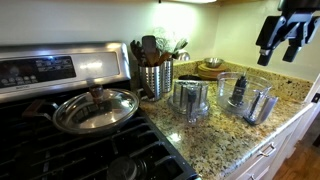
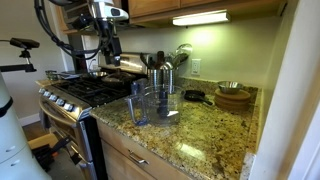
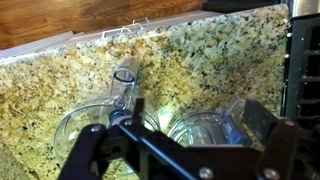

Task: Remove the black object out of the jar

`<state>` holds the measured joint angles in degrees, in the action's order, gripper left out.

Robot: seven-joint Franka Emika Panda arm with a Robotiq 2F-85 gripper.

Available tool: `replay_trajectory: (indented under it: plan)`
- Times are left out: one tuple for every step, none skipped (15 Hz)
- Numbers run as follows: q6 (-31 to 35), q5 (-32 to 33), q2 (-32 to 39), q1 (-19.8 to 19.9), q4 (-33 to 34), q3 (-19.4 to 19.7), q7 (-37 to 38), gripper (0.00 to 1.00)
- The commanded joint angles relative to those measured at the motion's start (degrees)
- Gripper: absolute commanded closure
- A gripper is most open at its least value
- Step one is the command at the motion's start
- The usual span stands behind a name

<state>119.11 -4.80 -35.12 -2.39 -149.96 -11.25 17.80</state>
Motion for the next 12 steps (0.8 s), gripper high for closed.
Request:
replay_trajectory:
  plan:
    - [-0.18, 3.02, 7.59, 1.80, 5.01, 2.68, -3.30, 0.00]
    - [0.31, 3.57, 9.46, 2.26, 5.78, 3.36, -3.77, 0.00]
    - [0.50, 3.90, 10.90, 2.47, 6.53, 3.91, -3.96, 0.00]
    - [1.35, 3.97, 12.50, 2.69, 6.94, 4.63, -4.38, 0.00]
    - [1.64, 3.81, 13.82, 2.70, 7.51, 5.15, -4.52, 0.00]
    - [0.96, 3.14, 10.60, 1.78, 5.53, 4.61, -3.40, 0.00]
    - [1.15, 3.12, 11.77, 1.84, 5.93, 4.91, -3.50, 0.00]
    - [1.15, 3.12, 12.15, 1.82, 5.98, 4.94, -3.50, 0.00]
    - [1.15, 3.13, 12.10, 1.78, 5.98, 4.87, -3.50, 0.00]
    - [1.15, 3.13, 11.94, 1.73, 5.98, 4.75, -3.49, 0.00]
    - [1.14, 3.13, 11.77, 1.70, 5.99, 4.71, -3.49, 0.00]
    - [1.14, 3.13, 11.73, 1.70, 5.99, 4.71, -3.49, 0.00]
